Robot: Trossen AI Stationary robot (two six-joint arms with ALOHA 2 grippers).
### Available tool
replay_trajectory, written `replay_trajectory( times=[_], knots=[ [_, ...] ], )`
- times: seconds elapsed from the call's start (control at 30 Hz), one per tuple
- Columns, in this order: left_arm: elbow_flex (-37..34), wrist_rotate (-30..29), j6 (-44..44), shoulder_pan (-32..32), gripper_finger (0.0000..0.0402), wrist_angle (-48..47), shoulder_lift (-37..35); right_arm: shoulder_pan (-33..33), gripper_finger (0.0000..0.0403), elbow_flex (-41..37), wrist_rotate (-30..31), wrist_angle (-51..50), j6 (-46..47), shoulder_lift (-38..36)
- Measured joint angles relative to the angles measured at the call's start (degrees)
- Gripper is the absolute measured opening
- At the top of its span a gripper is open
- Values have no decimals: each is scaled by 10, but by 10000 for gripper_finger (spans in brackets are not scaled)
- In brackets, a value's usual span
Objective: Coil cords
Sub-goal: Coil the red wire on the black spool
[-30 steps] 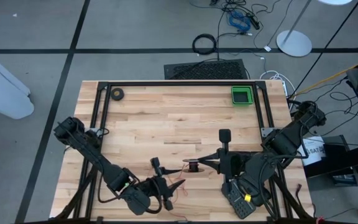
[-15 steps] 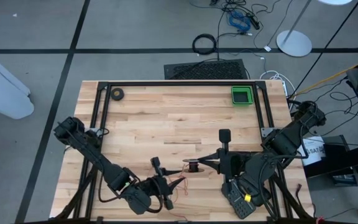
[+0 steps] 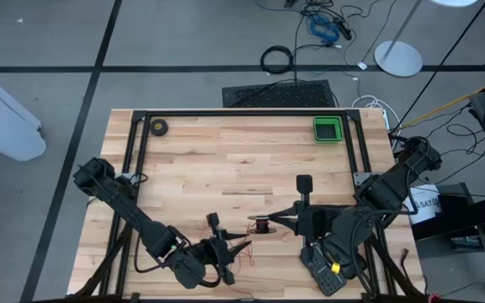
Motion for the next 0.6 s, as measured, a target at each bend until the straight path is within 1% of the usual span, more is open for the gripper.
replay_trajectory(
  times=[0.07, 0.23, 0.27, 0.43, 0.6],
  knots=[
    [0, 0, 0, 0, 73, 0, 0, 0, 0, 0, 0, 0, 0, 0],
    [0, 0, 0, 0, 16, 0, 0, 0, 0, 0, 0, 0, 0, 0],
    [0, -3, 0, 0, 10, 0, 0, 0, 0, 0, 0, 0, 0, 0],
    [0, -47, 0, 0, 4, 1, 0, 1, 0, 0, 0, 1, 15, 3],
    [0, -52, -7, 6, 3, -2, 0, 4, 0, -1, 0, 8, 37, 20]
  ],
)
